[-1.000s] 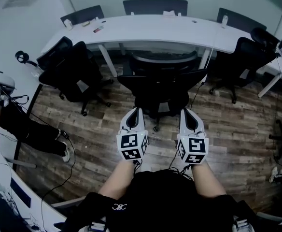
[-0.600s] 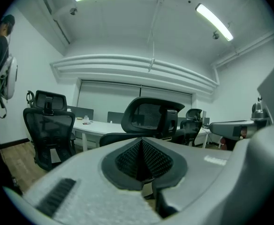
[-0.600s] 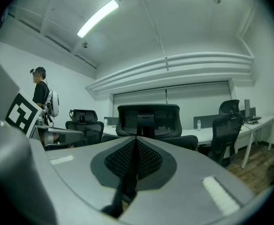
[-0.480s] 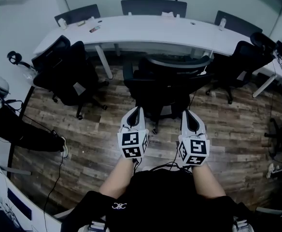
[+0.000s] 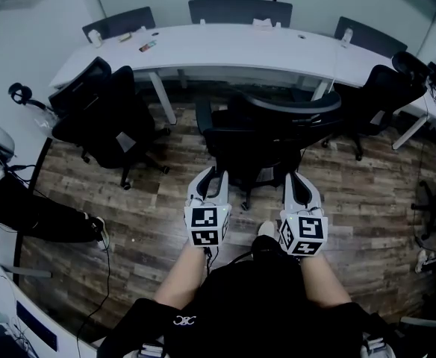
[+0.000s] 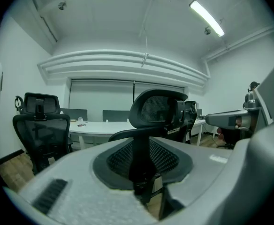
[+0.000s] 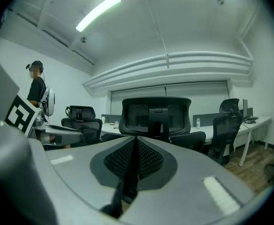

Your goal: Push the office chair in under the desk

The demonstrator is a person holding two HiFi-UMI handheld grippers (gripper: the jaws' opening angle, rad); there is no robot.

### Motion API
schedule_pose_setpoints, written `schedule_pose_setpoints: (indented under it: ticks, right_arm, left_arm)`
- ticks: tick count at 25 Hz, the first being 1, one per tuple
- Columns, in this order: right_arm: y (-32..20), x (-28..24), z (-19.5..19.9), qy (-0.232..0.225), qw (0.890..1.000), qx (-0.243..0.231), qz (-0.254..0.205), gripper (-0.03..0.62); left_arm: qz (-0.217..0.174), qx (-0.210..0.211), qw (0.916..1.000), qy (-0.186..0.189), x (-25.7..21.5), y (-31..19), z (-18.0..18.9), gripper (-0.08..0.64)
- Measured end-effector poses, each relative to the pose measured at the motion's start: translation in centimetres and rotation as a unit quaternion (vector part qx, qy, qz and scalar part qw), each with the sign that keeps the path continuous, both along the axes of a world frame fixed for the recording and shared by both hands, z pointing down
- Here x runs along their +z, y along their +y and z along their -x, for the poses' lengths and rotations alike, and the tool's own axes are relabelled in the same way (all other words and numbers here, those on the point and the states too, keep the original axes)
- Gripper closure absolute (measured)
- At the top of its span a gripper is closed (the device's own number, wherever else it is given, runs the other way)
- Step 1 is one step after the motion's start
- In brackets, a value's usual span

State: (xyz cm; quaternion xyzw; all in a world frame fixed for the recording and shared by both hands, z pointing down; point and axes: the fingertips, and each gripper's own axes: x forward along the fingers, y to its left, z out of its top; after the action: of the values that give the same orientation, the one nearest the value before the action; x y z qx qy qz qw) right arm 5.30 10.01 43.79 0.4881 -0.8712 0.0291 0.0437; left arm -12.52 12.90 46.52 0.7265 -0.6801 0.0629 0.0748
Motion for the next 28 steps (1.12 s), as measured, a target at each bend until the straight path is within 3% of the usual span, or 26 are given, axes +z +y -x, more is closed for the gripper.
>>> schedule_pose_setpoints:
  ticks: [3, 6, 9, 12, 15, 21, 28]
  right_arm:
    - [-1.3, 0.3, -0.1, -0.003, 1.000, 0.002, -0.002, 0.568]
    - [-2.9, 1.2, -0.5, 0.009, 1.000, -0.019, 0.002, 0.566]
    - [-4.8, 2.0, -1.0, 0.056, 0.996, -0.067, -0.005, 0.552]
    - [-7.6, 2.2, -2.2, 0.124, 0.987, -0.101, -0.020, 0.494]
    - [-10.6, 2.2, -3.4, 0.204, 0.970, -0.127, -0.044, 0.457]
    - [-16.6, 3.1, -6.2, 0.353, 0.922, -0.148, -0.050, 0.337]
    - [-22.0, 5.2, -7.8, 0.482, 0.865, -0.133, -0.048, 0.304]
  left_arm:
    - [-0.003, 0.004, 0.9999, -0.016, -0.1, -1.1, 0.2, 0.442]
    - [-0.010, 0.013, 0.9971, -0.075, -0.1, -2.6, 0.1, 0.424]
    - [-0.017, 0.027, 0.9859, -0.164, 0.2, -4.4, 0.3, 0.399]
    - [-0.002, 0.048, 0.9784, -0.201, 0.8, -6.7, 0.7, 0.381]
    - [0.019, 0.074, 0.9706, -0.228, 1.4, -8.6, 1.2, 0.356]
    - [0.092, 0.152, 0.9363, -0.303, 3.6, -12.0, 2.0, 0.350]
    - [0.105, 0.150, 0.9159, -0.357, 4.3, -15.0, 2.4, 0.360]
